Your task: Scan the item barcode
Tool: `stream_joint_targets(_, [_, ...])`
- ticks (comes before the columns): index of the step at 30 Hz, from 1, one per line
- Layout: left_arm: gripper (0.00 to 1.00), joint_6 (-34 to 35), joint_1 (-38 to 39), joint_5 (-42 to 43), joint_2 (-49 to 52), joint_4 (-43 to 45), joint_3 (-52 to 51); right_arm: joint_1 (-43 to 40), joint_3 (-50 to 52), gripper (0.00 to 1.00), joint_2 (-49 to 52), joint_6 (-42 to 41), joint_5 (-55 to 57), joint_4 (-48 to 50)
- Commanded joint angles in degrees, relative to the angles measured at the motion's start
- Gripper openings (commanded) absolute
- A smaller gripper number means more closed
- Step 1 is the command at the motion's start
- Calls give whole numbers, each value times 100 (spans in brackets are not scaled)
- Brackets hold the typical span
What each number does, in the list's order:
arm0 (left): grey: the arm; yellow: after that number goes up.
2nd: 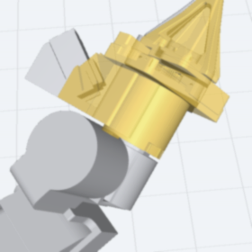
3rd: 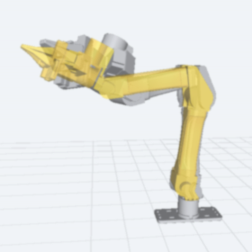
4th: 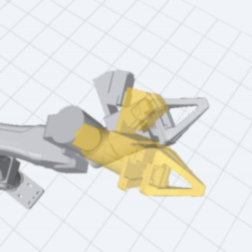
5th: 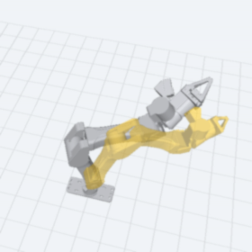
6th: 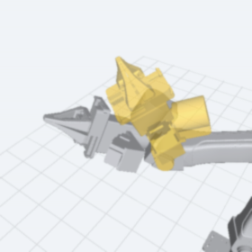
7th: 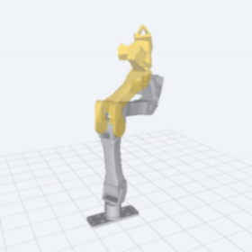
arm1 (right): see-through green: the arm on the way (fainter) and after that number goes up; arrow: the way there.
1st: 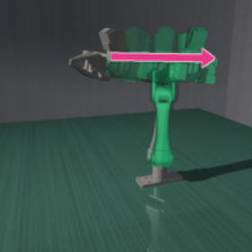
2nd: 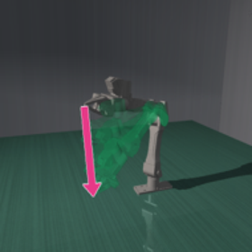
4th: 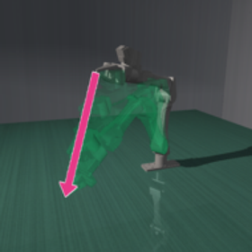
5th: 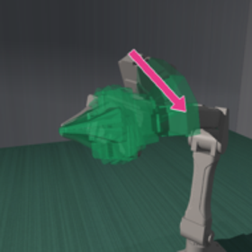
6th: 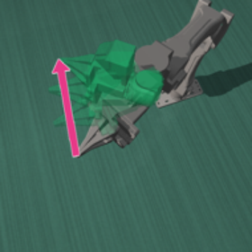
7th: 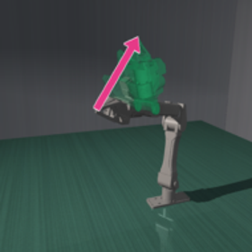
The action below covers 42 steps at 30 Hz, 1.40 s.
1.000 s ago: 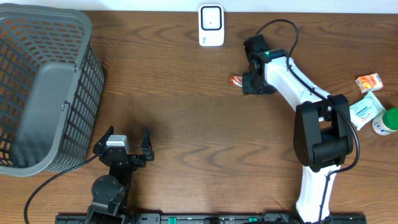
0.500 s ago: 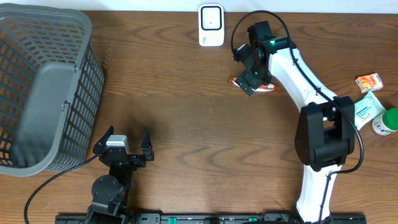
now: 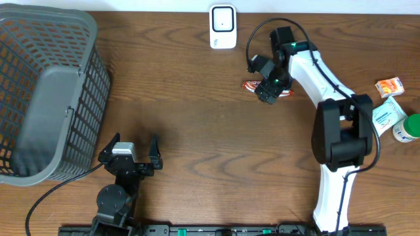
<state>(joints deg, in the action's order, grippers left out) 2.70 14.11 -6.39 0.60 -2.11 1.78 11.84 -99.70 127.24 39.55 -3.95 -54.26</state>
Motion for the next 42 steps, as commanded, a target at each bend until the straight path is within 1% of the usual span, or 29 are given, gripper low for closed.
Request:
stream_joint_targets(1, [98, -74, 22, -114, -37, -125, -155, -13, -90, 82, 269, 195, -136, 94])
stream_joint_targets(3, [98, -74, 22, -114, -37, -125, -155, -13, -90, 78, 417, 190, 90, 225])
stream_joint_targets(4, [98, -74, 22, -114, -37, -125, -155, -13, -90, 73, 472, 190, 214, 273])
stream_joint_targets(5, [98, -74, 22, -114, -37, -125, -155, -7, -90, 59, 584, 190, 431, 367])
stream_joint_targets(6, [98, -74, 22, -114, -37, -125, -155, -4, -90, 47, 627, 192, 514, 409])
stream_joint_targets(7, [98, -74, 22, -114, -37, -125, -155, -7, -90, 40, 656, 190, 542, 442])
stream_joint_targets(9, [98, -74, 22, -114, -37, -125, -155, -7, -90, 26, 660, 192, 564, 461])
stream_joint_targets(11, [98, -74, 22, -114, -37, -125, -155, -7, -92, 16, 625, 177, 588, 448])
stream_joint_targets(12, [98, -74, 22, -114, -37, -125, -155, -7, -92, 7, 555, 164, 603, 389])
stream_joint_targets(14, [98, -74, 22, -114, -37, -125, -155, -4, -94, 1, 461, 101, 595, 326])
stream_joint_targets(18, [98, -74, 22, -114, -37, -125, -155, 26, -98, 1, 186, 79, 249, 87])
stream_joint_targets(22, [98, -74, 22, -114, -37, -125, -155, 81, -101, 1, -227, 83, -470, -354])
stream_joint_targets(24, [98, -74, 22, -114, -37, -125, -155, 105, -103, 1, -527, 81, -1027, -750])
stream_joint_targets(26, [98, -74, 22, -114, -37, -125, -155, 107, -103, 1, -737, 103, -1823, -1113])
stream_joint_targets(27, [98, -74, 22, -114, -37, -125, -155, 96, -103, 1, -885, 160, -2820, -1390])
stream_joint_targets(30, [97, -74, 22, -114, -37, -125, -155, 90, -92, 2, -909, 166, -4131, -1718])
stream_joint_targets(31, [98, -74, 22, -114, -37, -125, -155, 98, -39, 2, -885, 168, -4417, -1797])
stream_joint_targets(32, [98, -74, 22, -114, -37, -125, -155, 107, 13, 3, -883, 166, -4538, -1821])
stream_joint_targets(33, [98, -74, 22, -114, -37, -125, -155, 173, 280, 2, -883, 170, -4734, -1790])
stream_joint_targets(37, [97, -74, 22, -114, -37, -125, -155, 422, 1073, 1, -883, 164, -4697, -1676])
stream_joint_targets(38, [98, -74, 22, -114, -37, -125, -155, 544, 1412, 1, -883, 162, -4695, -1613])
stream_joint_targets(42, [98, -74, 22, -114, -37, -125, -155, 636, 1572, 1, -883, -74, -4579, -1510])
